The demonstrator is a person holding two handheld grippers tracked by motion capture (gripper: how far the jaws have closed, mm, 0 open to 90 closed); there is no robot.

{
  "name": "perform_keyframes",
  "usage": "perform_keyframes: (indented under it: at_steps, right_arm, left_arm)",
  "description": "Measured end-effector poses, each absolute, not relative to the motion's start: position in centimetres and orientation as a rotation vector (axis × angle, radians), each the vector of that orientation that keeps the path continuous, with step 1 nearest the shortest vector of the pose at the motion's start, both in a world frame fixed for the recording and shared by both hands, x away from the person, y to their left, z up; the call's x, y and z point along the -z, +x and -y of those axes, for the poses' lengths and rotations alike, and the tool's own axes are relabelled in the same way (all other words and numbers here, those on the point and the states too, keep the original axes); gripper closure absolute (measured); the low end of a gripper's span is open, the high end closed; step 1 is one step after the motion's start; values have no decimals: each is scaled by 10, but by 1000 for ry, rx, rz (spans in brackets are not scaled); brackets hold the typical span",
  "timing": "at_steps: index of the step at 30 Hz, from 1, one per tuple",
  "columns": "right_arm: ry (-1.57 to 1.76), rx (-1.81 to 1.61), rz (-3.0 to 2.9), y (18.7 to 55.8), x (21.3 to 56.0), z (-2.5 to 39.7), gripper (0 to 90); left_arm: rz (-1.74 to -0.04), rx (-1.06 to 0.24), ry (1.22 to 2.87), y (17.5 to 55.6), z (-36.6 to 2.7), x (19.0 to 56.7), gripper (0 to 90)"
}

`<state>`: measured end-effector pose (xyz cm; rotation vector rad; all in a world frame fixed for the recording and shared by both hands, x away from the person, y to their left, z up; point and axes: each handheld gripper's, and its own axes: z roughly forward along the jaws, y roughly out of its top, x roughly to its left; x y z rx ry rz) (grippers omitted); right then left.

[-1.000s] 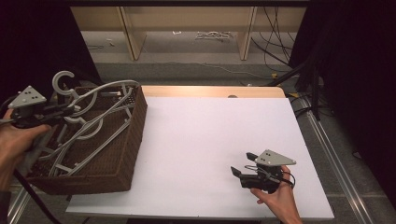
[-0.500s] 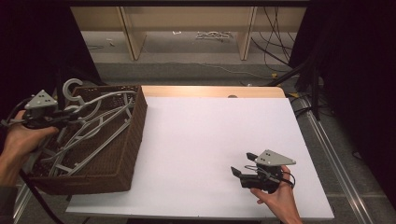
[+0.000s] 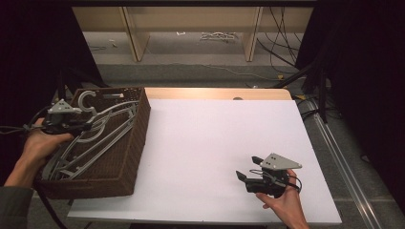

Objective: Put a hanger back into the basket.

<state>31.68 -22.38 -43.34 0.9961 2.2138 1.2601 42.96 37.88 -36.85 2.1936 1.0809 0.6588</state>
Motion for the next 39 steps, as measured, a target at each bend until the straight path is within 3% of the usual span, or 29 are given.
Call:
perform_keyframes:
  at_steps: [17,30,39]
  right_arm:
    - [996,-1256,-2218,317,434,224,248]
    - [990,-1253,-2227,317,434,224,248]
    - [998,-1256,-2220,317,433,224,246]
  left_arm:
    - [-1163,-617,2239,436,-380,405,784]
    - [-1186,-693,2250,435,-383,412,778]
    - [-1293,-720,2159,427,-389,408,606]
